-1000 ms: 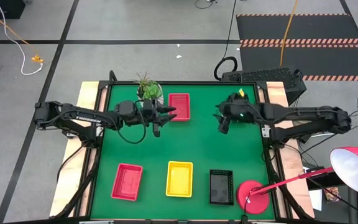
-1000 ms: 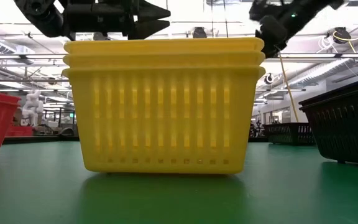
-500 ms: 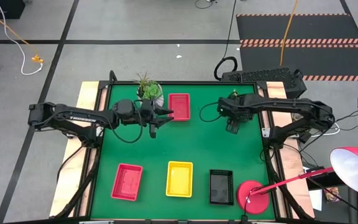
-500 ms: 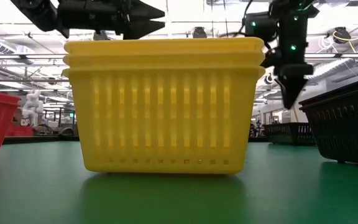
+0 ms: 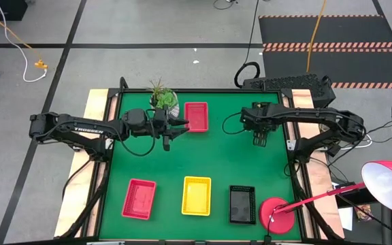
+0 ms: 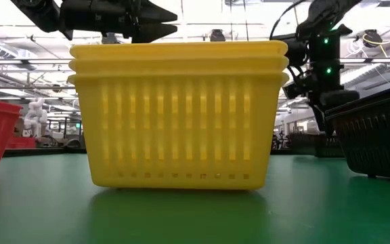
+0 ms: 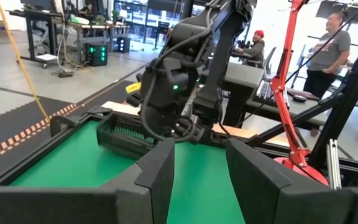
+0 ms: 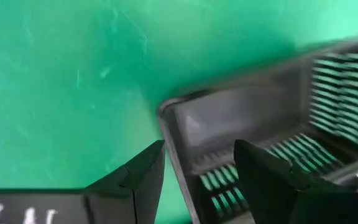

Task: Stack baskets by color
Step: Stack the top black bin on top of the bottom black bin

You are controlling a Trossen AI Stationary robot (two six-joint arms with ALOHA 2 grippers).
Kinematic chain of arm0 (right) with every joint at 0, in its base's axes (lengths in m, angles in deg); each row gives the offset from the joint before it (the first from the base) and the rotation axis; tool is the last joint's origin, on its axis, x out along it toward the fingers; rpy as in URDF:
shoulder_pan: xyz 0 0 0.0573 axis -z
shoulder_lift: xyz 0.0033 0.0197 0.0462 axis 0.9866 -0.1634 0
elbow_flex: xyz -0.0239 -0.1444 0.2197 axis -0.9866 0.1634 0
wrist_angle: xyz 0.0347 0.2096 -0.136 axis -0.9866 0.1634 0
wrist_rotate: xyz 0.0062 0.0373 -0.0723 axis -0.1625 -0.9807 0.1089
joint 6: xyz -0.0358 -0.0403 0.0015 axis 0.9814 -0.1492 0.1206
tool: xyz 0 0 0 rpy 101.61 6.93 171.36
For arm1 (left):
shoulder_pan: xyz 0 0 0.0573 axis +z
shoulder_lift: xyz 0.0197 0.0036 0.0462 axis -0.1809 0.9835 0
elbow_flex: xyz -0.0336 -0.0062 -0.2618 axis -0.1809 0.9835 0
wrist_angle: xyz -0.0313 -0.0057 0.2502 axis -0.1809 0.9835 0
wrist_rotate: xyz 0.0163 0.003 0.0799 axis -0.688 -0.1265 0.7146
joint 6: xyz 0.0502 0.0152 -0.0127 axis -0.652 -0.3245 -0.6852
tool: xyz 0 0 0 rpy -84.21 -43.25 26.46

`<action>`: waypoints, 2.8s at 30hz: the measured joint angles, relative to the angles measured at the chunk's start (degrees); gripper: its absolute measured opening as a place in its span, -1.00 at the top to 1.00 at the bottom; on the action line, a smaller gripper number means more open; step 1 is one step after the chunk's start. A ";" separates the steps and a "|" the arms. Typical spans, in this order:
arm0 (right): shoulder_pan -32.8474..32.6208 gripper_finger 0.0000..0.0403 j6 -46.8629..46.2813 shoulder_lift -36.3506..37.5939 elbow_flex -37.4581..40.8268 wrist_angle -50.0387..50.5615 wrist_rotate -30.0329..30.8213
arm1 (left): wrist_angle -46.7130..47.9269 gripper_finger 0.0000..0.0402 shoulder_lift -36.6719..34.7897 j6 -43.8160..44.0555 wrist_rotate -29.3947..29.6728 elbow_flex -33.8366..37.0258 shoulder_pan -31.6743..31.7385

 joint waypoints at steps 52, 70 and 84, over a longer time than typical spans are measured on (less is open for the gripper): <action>7.77 0.98 3.38 -0.91 3.77 -7.67 -7.20 | 1.31 0.27 0.00 -0.63 3.48 0.00 -0.17; -15.68 1.00 -23.13 12.36 -8.62 -5.58 -22.26 | 1.33 0.27 0.00 -1.66 3.64 0.00 -0.17; -41.10 1.00 -40.83 6.64 -21.08 -10.69 -18.55 | 1.30 0.27 0.02 -1.29 7.68 0.00 -0.22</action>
